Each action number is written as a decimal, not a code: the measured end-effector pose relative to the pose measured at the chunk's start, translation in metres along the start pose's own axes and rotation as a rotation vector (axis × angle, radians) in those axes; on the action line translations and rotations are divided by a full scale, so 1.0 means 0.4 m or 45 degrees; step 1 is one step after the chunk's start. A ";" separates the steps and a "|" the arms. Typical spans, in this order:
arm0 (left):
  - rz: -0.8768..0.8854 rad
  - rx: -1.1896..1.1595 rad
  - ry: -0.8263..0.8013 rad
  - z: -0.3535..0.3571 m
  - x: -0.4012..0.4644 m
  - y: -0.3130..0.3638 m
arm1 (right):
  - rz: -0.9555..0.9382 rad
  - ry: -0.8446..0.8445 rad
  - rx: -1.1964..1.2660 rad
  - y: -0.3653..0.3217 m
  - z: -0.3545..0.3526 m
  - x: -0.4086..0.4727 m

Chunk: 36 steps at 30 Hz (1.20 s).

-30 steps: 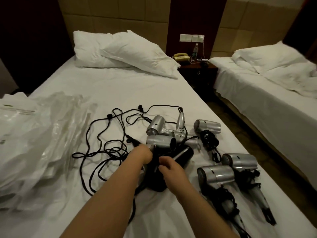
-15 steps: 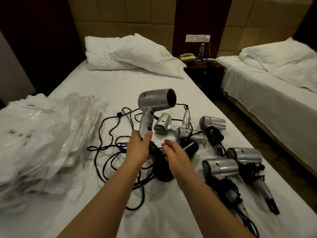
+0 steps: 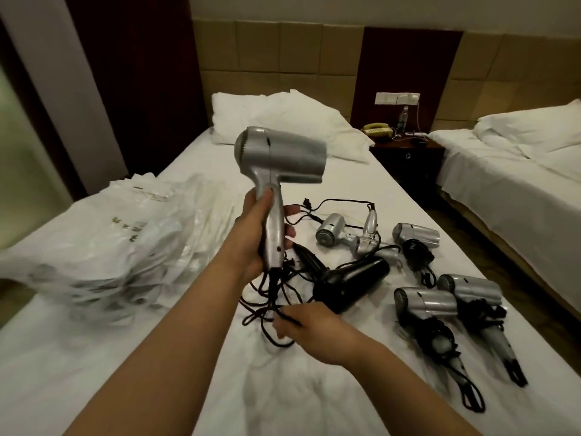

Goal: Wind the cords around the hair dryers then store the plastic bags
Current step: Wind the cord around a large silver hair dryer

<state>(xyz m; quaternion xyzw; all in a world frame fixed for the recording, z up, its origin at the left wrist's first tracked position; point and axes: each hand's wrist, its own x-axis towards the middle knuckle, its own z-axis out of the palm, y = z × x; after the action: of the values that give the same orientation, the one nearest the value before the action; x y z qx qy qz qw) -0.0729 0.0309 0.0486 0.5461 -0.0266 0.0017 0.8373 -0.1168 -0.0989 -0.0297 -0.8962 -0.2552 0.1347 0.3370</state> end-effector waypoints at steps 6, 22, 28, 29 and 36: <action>0.083 0.551 0.102 -0.074 -0.065 -0.050 | -0.019 -0.133 -0.310 0.008 -0.002 -0.023; 0.061 1.386 -0.206 -0.126 -0.208 -0.134 | 0.126 0.350 -0.189 0.016 -0.150 -0.044; 0.034 1.511 -0.237 -0.161 -0.215 -0.153 | 0.154 0.356 -0.202 0.024 -0.149 -0.059; 0.007 1.497 -0.275 -0.168 -0.218 -0.152 | 0.153 0.295 -0.214 0.026 -0.155 -0.061; -0.051 1.535 -0.370 -0.195 -0.225 -0.137 | 0.059 0.336 -0.353 0.007 -0.170 -0.073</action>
<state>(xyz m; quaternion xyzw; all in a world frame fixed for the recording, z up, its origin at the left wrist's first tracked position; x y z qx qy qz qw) -0.1578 0.0825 -0.0370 0.9181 -0.1243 -0.0737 0.3690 -0.1117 -0.1531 0.0205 -0.9495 -0.2043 -0.0128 0.2377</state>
